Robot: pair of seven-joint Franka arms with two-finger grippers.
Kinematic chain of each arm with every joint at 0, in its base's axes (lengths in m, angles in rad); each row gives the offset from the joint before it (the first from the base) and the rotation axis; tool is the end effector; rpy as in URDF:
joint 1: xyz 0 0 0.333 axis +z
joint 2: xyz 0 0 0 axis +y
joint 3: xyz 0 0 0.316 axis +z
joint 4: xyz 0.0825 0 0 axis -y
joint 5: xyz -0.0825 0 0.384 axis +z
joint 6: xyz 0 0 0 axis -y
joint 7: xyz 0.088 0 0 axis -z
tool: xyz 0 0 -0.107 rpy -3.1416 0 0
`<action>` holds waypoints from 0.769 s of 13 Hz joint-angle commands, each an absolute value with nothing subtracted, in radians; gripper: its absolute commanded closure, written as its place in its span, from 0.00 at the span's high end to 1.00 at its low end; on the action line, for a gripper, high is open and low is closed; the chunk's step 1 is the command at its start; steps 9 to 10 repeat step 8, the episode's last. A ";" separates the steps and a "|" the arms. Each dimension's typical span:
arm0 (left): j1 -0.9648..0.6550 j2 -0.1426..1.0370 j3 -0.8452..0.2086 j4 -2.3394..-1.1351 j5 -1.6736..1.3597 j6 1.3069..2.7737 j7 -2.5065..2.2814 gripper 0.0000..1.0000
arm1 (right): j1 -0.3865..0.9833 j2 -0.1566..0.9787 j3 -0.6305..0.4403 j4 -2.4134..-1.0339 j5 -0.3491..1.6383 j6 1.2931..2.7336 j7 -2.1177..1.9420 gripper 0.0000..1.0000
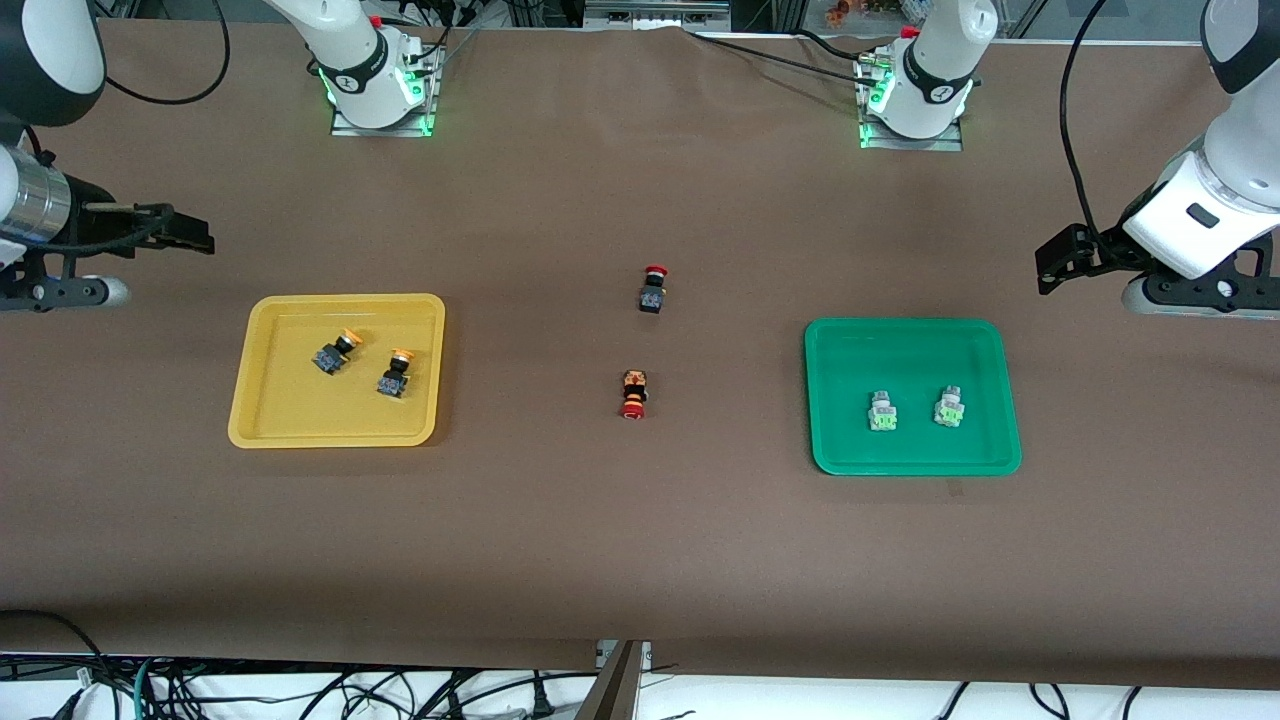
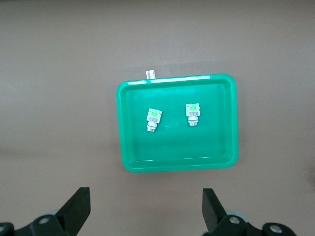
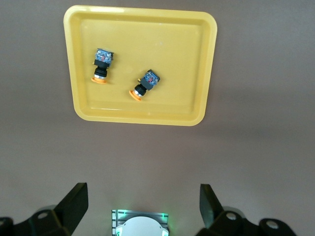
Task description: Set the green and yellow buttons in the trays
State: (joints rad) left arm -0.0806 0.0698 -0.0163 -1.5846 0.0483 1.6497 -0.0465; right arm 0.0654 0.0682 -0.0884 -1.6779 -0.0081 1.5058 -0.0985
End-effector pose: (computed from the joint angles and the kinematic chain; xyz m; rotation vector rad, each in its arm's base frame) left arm 0.5792 -0.0511 0.5853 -3.0932 0.0840 0.0020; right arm 0.5562 -0.0124 0.5322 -3.1162 -0.1176 0.3767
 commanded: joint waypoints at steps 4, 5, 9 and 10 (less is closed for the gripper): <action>-0.091 0.066 -0.012 -1.589 0.057 1.654 -0.021 1.00 | 0.038 0.025 -0.046 -1.732 -0.012 1.581 -0.118 1.00; -0.091 0.066 -0.012 -1.589 0.055 1.654 -0.021 1.00 | 0.038 0.025 -0.046 -1.732 -0.012 1.589 -0.118 1.00; -0.089 0.069 -0.012 -1.589 0.054 1.657 -0.021 1.00 | 0.038 0.021 -0.045 -1.727 -0.012 1.589 -0.109 1.00; -0.089 0.069 -0.012 -1.589 0.054 1.657 -0.021 1.00 | 0.038 0.021 -0.045 -1.727 -0.012 1.589 -0.109 1.00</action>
